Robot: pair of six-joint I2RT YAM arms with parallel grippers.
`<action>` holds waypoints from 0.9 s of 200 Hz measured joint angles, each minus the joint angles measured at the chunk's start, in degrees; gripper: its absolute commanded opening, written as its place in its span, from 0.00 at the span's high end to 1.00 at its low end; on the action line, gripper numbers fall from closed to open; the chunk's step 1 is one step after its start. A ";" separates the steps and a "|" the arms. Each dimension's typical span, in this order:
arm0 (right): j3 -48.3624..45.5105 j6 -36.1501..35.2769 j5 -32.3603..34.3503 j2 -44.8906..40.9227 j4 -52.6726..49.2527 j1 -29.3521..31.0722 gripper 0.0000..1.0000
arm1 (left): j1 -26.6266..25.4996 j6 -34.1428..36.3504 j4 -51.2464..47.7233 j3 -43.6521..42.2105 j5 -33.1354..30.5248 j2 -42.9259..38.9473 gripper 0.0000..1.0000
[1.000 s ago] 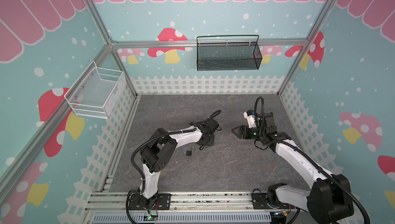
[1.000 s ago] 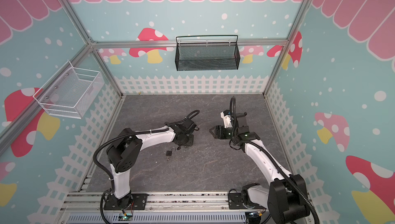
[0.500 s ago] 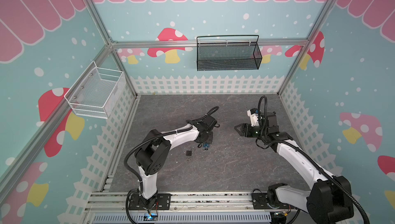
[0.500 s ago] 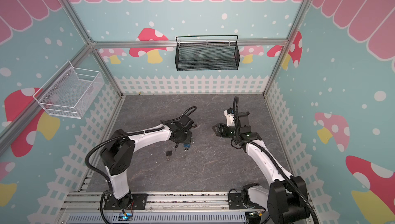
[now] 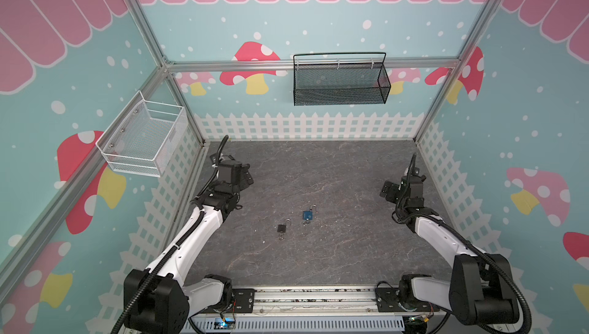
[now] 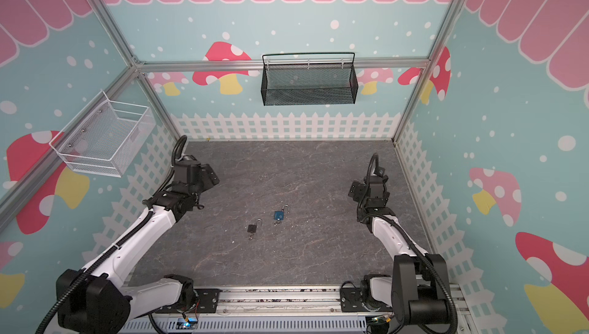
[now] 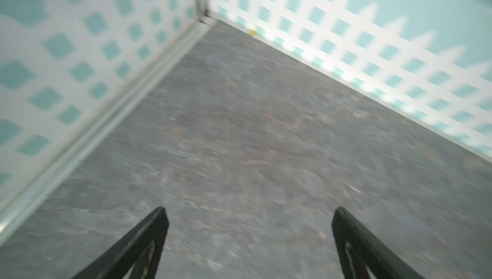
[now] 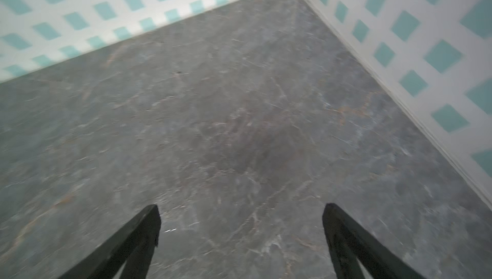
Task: Unlock with the key
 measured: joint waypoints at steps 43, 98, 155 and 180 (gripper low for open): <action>-9.11 -7.91 6.10 5.16 20.90 -1.79 0.02 | 4.81 8.72 19.26 -16.76 -4.35 2.16 0.01; -14.14 -17.57 -3.80 11.96 42.60 -2.29 0.02 | 5.18 18.38 54.01 -28.81 3.34 13.03 0.01; -21.07 -22.64 -12.85 14.71 58.55 -2.19 0.02 | 5.51 22.08 67.67 -27.76 10.93 20.31 0.01; -21.07 -23.47 -13.88 14.58 60.76 -2.14 0.02 | 5.07 22.77 68.87 -27.10 11.08 20.33 0.01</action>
